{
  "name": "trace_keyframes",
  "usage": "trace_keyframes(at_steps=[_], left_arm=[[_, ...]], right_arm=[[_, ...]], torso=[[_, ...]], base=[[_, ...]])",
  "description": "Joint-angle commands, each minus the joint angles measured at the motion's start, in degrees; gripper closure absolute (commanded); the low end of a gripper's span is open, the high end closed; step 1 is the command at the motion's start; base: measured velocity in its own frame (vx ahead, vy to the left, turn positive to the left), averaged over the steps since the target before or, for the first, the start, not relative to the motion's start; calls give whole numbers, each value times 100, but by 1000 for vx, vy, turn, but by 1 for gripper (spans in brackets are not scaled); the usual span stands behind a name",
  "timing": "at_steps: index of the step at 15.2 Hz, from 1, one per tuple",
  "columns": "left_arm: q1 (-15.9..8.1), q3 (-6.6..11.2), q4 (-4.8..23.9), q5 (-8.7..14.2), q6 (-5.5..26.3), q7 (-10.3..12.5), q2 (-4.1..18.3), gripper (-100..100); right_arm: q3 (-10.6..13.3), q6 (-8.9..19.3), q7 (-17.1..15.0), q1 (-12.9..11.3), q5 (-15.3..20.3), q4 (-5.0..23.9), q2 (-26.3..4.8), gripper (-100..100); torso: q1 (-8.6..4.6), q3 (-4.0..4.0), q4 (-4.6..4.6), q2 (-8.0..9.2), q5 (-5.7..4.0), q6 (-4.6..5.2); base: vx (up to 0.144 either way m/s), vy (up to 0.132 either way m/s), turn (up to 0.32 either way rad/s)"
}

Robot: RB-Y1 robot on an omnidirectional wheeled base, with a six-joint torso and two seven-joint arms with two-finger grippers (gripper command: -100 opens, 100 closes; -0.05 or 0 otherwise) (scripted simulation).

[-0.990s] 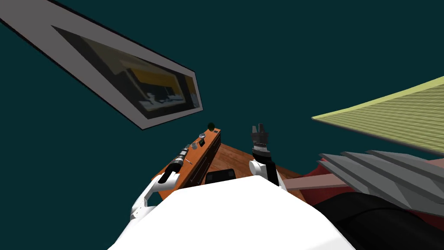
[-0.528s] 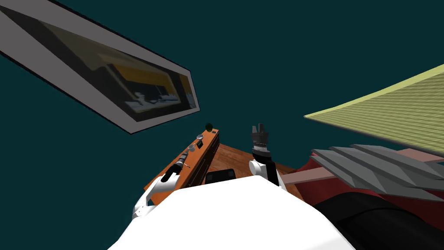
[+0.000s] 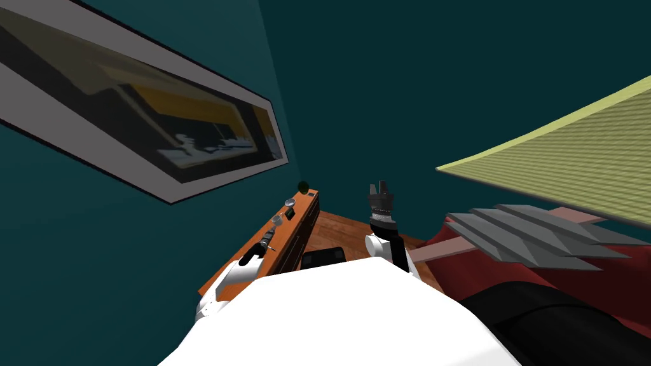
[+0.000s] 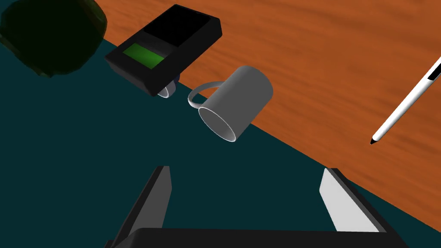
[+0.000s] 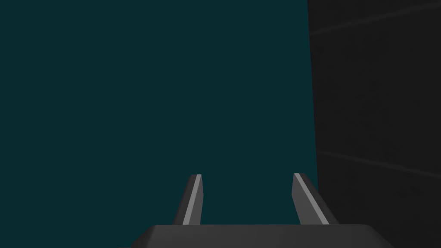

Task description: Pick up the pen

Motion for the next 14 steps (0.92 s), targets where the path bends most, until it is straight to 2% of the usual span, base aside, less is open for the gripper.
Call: trace_keyframes(at_steps=[1, 2, 3, 4, 7, 8, 9, 10, 13, 14], left_arm=[[-38, -13, 139, 37, 286, -18, 0, -100], [-38, -13, 139, 37, 295, -18, 0, -100], [-62, -26, 298, 73, 488, -39, -13, -100], [-62, -26, 298, 73, 544, -39, -13, -100], [-107, -50, 602, 142, 926, -80, -47, -100], [-107, -50, 602, 142, 1019, -80, -47, -100], [-128, -62, 745, 175, 1159, -98, -67, -100], [-128, -62, 745, 175, 1242, -98, -67, -100], [-168, -83, 1010, 235, 1627, -133, -109, -100], [-168, -83, 1010, 235, 1656, -133, -109, -100]], right_arm=[[0, 0, 0, 0, 0, 0, 0, 0], [0, 0, 0, 0, 0, 0, 0, 0], [0, 0, 0, 1, 0, 0, 0, 0], [0, 0, 0, 0, 0, 0, 0, 0], [0, 0, 0, 0, 0, 0, 0, 0], [0, 0, 0, 0, 0, 0, 0, 0], [0, 0, 0, 0, 0, 0, 0, 0], [0, 0, 0, 0, 0, 0, 0, 0], [0, 0, 0, 0, 0, 0, 0, 0], [0, 0, 0, 0, 0, 0, 0, 0]], torso=[[0, 0, 0, 0, 0, 0], [1, 0, 0, 0, 0, -2], [0, 1, 0, 1, 0, -3], [-1, 1, 0, 1, 0, -1], [1, 0, 0, -1, 0, -2], [2, -1, 0, -2, 0, -1], [1, -1, 0, -1, 0, -2], [0, -1, 0, -1, 1, -1], [0, 1, 0, 2, -1, -2], [-1, 0, 0, 1, 0, -1]], base=[[24, 23, -135], [16, 17, -32], [19, 11, -89], [21, 13, -121], [28, 21, -135], [25, 20, -121], [23, 19, -135], [20, 18, -108], [19, 18, -117], [21, 18, -103]])
